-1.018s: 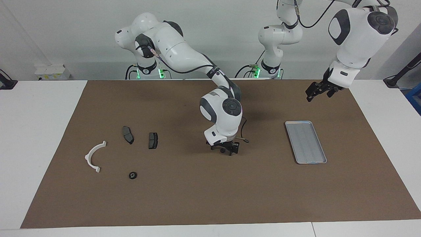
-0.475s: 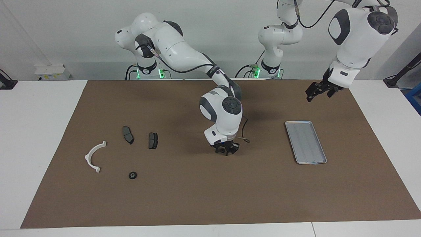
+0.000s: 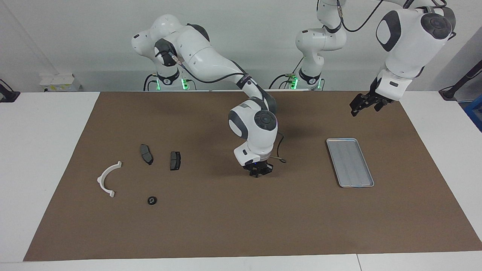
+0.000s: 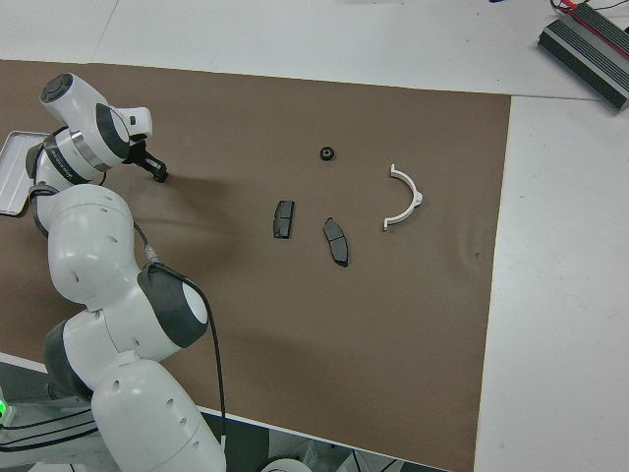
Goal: Place bearing gear from tray to pile
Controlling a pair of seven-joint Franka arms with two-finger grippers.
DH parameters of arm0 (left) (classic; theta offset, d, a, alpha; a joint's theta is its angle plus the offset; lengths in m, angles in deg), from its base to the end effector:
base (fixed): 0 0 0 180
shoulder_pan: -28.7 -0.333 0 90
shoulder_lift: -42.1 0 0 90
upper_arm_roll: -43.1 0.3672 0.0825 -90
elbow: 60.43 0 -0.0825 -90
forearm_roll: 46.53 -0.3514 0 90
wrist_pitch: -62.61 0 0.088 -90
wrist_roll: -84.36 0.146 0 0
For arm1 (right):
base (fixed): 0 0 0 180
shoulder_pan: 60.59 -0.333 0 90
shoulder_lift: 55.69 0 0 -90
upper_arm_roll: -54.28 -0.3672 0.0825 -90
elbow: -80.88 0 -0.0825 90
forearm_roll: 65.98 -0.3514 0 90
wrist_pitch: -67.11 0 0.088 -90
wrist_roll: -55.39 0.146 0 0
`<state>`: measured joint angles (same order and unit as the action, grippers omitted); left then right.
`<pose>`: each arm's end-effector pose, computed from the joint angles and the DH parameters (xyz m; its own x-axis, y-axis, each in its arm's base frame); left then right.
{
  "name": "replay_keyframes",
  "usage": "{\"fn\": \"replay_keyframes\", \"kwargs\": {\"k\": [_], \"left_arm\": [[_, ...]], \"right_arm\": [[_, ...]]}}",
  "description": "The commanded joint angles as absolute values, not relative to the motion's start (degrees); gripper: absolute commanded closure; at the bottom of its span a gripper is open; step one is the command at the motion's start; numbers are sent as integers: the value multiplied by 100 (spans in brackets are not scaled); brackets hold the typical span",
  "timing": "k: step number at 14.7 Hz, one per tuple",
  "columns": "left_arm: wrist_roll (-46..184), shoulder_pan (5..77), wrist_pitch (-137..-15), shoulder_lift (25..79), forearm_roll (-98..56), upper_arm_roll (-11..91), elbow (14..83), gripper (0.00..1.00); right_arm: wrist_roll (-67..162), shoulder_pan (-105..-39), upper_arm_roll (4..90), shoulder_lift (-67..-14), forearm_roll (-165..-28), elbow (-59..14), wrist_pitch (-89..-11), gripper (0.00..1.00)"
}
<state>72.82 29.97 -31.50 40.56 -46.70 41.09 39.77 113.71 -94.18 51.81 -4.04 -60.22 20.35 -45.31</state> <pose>0.5077 -0.0289 0.5784 0.9866 0.1437 -0.0770 0.1426 -0.9896 -0.0197 0.6468 0.4441 0.2947 0.9324 -0.3575 0.0526 -0.3592 -0.9329 0.0276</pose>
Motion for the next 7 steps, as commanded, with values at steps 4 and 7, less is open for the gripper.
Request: {"fn": "replay_keyframes", "kwargs": {"k": [4, 7], "left_arm": [[7355, 3037, -3187, 3885, -4600, 4160, 4135, 0], [7364, 3037, -3187, 3885, -4600, 4160, 4135, 0]], "right_arm": [[10528, -8996, 5156, -663, -5991, 2103, -3795, 100], [8911, -8346, 5138, -1234, -6070, 2094, -2941, 100]]}}
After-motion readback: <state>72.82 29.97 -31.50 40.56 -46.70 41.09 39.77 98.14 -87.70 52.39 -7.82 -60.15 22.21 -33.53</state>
